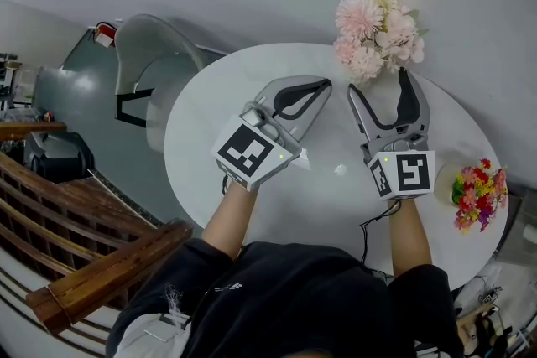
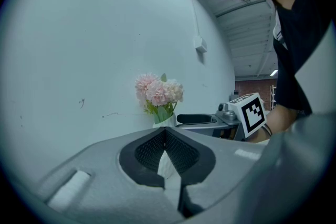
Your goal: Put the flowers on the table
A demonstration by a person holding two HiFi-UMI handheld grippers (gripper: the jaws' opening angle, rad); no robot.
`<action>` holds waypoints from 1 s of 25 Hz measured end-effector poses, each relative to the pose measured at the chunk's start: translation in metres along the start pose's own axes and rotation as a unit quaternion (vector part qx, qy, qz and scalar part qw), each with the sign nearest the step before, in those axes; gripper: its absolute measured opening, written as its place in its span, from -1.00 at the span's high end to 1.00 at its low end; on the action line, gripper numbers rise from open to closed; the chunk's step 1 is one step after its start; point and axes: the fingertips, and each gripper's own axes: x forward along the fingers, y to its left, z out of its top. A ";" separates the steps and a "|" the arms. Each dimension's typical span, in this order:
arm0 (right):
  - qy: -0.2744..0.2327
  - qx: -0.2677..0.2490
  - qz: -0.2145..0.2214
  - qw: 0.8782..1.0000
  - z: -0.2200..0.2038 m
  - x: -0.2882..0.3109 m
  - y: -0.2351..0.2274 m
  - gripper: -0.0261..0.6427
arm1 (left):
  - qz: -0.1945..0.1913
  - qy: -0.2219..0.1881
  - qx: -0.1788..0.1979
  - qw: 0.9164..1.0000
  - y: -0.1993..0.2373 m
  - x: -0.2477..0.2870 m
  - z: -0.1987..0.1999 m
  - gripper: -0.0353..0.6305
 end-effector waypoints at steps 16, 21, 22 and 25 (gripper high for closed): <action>-0.016 0.007 0.014 1.000 0.021 -0.022 0.012 -0.17 | 0.002 -0.010 0.016 1.000 -0.015 -0.012 0.017 0.90; -0.018 -0.003 0.010 1.000 0.027 -0.032 0.016 -0.08 | -0.001 -0.013 0.020 1.000 -0.021 -0.016 0.023 0.90; -0.020 -0.003 0.009 1.000 0.029 -0.033 0.016 -0.05 | -0.001 -0.014 0.021 1.000 -0.022 -0.017 0.024 0.90; -0.023 -0.004 0.006 1.000 0.032 -0.037 0.017 0.09 | -0.003 -0.016 0.024 1.000 -0.025 -0.018 0.026 0.90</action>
